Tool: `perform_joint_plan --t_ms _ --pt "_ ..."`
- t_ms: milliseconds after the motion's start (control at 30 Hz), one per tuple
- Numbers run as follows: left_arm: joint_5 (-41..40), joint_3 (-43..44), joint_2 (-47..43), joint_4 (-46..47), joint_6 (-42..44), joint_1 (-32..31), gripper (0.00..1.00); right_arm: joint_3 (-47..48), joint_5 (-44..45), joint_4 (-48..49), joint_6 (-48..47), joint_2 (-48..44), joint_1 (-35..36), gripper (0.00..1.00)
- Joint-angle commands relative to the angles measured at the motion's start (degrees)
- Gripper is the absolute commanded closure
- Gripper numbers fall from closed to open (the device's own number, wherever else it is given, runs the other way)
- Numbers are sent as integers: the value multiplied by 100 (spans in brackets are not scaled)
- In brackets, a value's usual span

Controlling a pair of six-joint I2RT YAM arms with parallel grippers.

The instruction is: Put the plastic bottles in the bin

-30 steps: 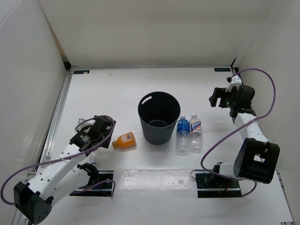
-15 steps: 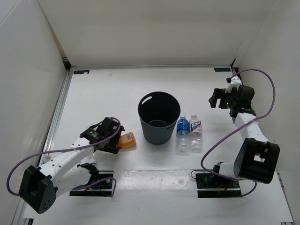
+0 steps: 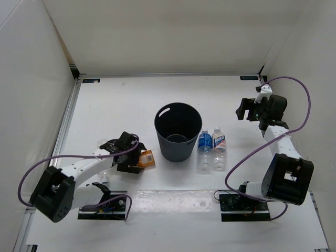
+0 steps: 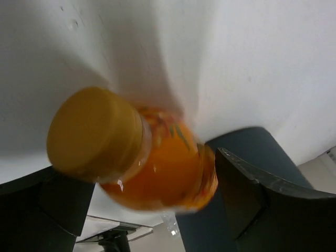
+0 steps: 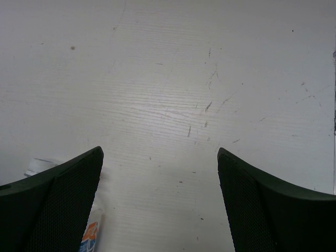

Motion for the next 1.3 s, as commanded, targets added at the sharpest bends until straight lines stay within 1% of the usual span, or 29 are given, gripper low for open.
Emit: perform_joint_plan --t_ms 0,100,133,200,233,333,367,400,433,467,500,533,567,600,633,700,733,767,800,867,900,933,967,1000,1033,1067,1100,1233,1267 --pt "356 -143 300 719 -2205 207 0 269 -86 76 -143 37 -48 10" --pt "462 -73 565 913 -1915 340 11 251 -86 93 -108 2 -74 10" --pt "480 -56 592 1052 -1879 427 21 251 -78 102 -108 2 -57 10" --pt "533 -90 654 1228 -1730 480 36 242 -60 111 -82 2 -65 10" --pt "515 -99 601 1290 -1660 542 49 251 -34 111 -82 2 -65 10" --pt "174 67 268 1213 -1135 761 59 251 10 120 -73 2 -56 10" --pt "85 181 189 672 -958 884 59 242 10 111 -64 19 -56 10" --pt "50 713 118 441 -286 946 60 260 10 102 -73 20 -48 10" --pt "-403 944 22 212 -27 1051 60 260 19 93 -82 20 -48 10" --pt "-530 1425 12 -338 219 1174 60 277 19 85 -82 37 -48 10" --pt "-757 1943 29 -509 970 1210 60 286 2 76 -90 46 -39 10" --pt "-1029 2183 108 -659 1221 1245 60 304 10 58 -125 63 -30 10" --pt "-1145 2751 213 -1043 1432 1263 60 321 2 41 -126 63 -21 10" --pt "-1381 3296 249 -1143 2157 1254 60 330 -51 32 -152 72 -12 10" --pt "-1496 3850 328 -1344 2373 1263 60 339 -42 23 -204 81 5 10" --pt "-1901 4398 618 -1590 3084 1184 62 348 -165 23 -249 81 22 10" --pt "-2024 5123 705 -1635 3765 1114 62 356 -252 -134 -327 90 31 10" --pt "-2451 5365 889 -1671 4025 983 63 400 -305 -205 -397 90 23 10" --pt "-2586 5933 943 -1680 4488 816 64 401 -332 -214 -442 116 40 10" --pt "-3026 6254 1189 -1506 5272 447 65 436 -332 -258 -459 142 49 10" --pt "-3114 6603 1233 -1417 6154 332 65 427 -480 -267 -486 134 49 10" --pt "-3237 6702 1356 -1320 6476 209 65 436 -577 -380 -590 134 32 10" --pt "-3255 6825 1461 -1198 6775 -131 65 479 -657 -433 -713 134 23 10" --pt "-3273 6870 1567 -866 7048 -256 65 497 -823 -504 -767 143 23 10" --pt "-3264 6940 1637 -767 7842 -371 65 532 -885 -722 -880 134 31 10" --pt "-3290 6967 1777 -566 8059 -685 65 558 -990 -820 -934 169 14 10" --pt "-3273 6950 1822 -381 8636 -793 65 646 -1200 -908 -986 169 -56 10" --pt "-3247 6661 1989 208 9527 -1364 65 726 -2175 -1444 -1521 222 -284 10" --pt "-3194 6572 1998 271 9790 -1426 65 752 -2187 -1549 -1636 239 -241 10"
